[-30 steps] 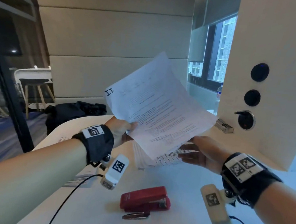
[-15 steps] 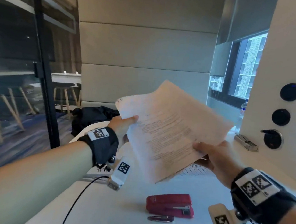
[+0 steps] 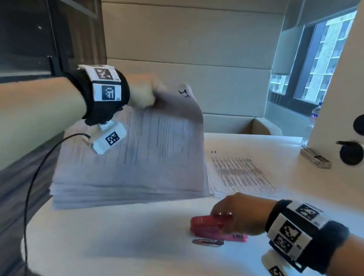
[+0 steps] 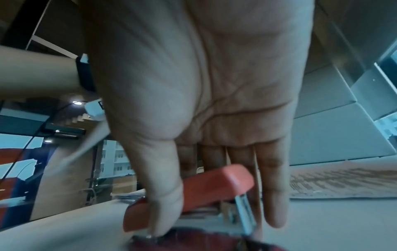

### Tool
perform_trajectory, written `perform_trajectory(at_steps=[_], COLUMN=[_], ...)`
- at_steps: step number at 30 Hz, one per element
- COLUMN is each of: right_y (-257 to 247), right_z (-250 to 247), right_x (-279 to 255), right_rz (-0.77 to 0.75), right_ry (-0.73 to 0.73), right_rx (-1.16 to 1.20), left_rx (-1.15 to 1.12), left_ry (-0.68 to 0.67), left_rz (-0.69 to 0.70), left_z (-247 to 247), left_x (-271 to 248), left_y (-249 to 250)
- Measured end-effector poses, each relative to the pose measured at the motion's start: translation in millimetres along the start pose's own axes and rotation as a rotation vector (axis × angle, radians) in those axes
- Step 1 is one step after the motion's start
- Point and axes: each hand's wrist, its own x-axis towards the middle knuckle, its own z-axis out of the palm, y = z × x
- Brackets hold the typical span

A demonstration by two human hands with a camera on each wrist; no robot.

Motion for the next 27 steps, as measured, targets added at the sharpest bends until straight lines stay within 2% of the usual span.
perform_trajectory(at_steps=[3, 5, 7, 9, 12, 15, 21, 23, 27], right_y=[-1, 4, 9, 16, 28, 35, 40, 39, 36], right_z=[-1, -1, -2, -2, 0, 1, 1, 4, 4], right_x=[1, 2, 0, -4, -11, -15, -13, -10, -5], right_rz=[0.012, 0.053, 0.095, 0.128, 0.175, 0.221, 0.265, 0.271, 0.274], right_ry=[0.014, 0.013, 0.000, -0.013, -0.010, 0.003, 0.004, -0.007, -0.020], right_rx=[-0.074, -0.131, -0.168, -0.198, -0.208, -0.197, -0.193, -0.192, -0.208], left_rx=[0.052, 0.099, 0.140, 0.130, 0.166, 0.203, 0.273, 0.244, 0.273], left_ry=[-0.261, -0.410, -0.529, -0.597, -0.612, -0.542, -0.386, -0.434, -0.651], left_rz=[0.013, 0.091, 0.194, 0.229, 0.269, 0.284, 0.454, 0.458, 0.380], left_z=[32, 68, 105, 135, 170, 187, 195, 195, 198], left_x=[-11, -18, -23, -30, -37, -40, -44, -49, -60], left_y=[12, 18, 21, 27, 35, 40, 40, 41, 42])
